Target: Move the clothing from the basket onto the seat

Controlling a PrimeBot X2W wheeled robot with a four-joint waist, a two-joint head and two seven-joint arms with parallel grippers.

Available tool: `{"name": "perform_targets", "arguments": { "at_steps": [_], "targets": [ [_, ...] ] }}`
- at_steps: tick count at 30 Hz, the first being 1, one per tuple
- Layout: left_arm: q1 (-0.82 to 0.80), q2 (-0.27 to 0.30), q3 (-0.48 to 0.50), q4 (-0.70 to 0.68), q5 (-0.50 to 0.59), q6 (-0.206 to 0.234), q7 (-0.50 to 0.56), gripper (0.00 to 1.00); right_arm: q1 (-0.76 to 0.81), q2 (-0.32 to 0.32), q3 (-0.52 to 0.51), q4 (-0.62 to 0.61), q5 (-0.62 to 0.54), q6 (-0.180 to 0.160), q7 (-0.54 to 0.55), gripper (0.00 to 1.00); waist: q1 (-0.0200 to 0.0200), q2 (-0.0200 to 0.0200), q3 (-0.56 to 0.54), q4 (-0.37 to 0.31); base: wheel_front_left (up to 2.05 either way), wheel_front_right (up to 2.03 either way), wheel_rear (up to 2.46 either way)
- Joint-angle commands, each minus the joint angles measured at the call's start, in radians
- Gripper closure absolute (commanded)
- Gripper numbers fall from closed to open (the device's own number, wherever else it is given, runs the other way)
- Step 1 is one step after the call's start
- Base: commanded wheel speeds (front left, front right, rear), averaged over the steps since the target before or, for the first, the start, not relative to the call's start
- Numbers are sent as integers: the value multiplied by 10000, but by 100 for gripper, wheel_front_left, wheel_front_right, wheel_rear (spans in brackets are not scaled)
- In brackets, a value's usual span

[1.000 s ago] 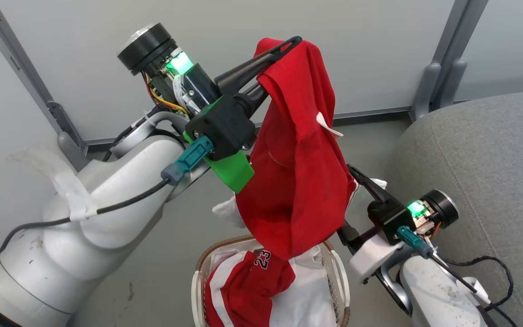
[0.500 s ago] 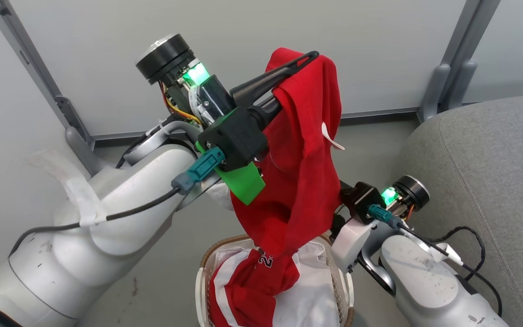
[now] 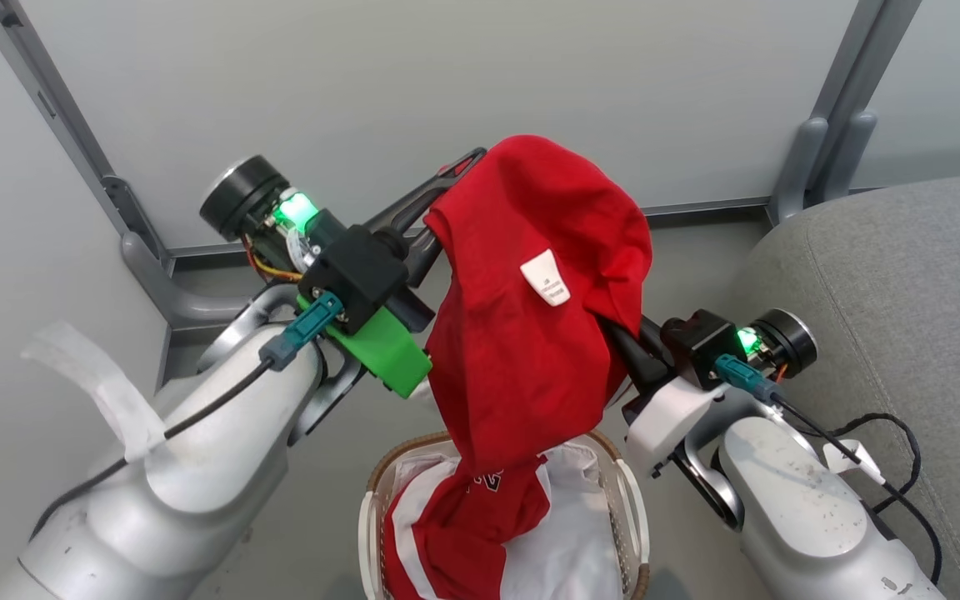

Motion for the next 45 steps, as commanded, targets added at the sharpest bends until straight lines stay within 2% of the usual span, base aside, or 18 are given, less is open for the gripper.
{"name": "perform_targets", "arguments": {
  "at_steps": [1,2,3,5,6,21,29,39,45],
  "targets": [
    [406,-78,151,87,-87,20,1,94,193,-30,-145,-145,-71,-10,-25,100,0,0,-23,-45,0,0,0],
    [585,-117,246,135,-107,20,1,69,229,-24,-220,-197,-92,-10,-25,100,0,0,-33,-66,0,0,0],
    [786,-160,356,188,-132,20,1,53,246,-17,-282,-267,-108,-10,-25,100,0,0,-43,-88,0,0,0],
    [1275,-299,636,270,-198,25,1,4,297,-1,-444,-422,-133,-10,-25,100,0,0,-60,-134,0,0,0],
    [1565,-403,815,332,-198,40,1,0,343,10,-521,-499,-161,-10,-25,100,0,0,-69,-155,0,0,0],
    [4921,-2027,2574,1142,-74,22,1,0,982,130,-1873,-1360,-562,-10,-25,100,0,0,-167,-308,0,0,0],
    [5859,-2192,2563,1474,-169,19,1,0,1143,171,-2803,-1745,-839,-10,-25,100,0,0,-188,-408,0,0,0],
    [6248,-2373,2843,1469,-164,17,-1,0,923,-78,-3883,-2119,-1149,-10,-25,100,0,0,-144,-495,0,0,0],
    [6302,-2456,2893,1452,-134,17,1,0,877,-177,-4167,-2223,-1222,-10,-25,100,0,0,-104,-585,0,0,0]
  ]
}}
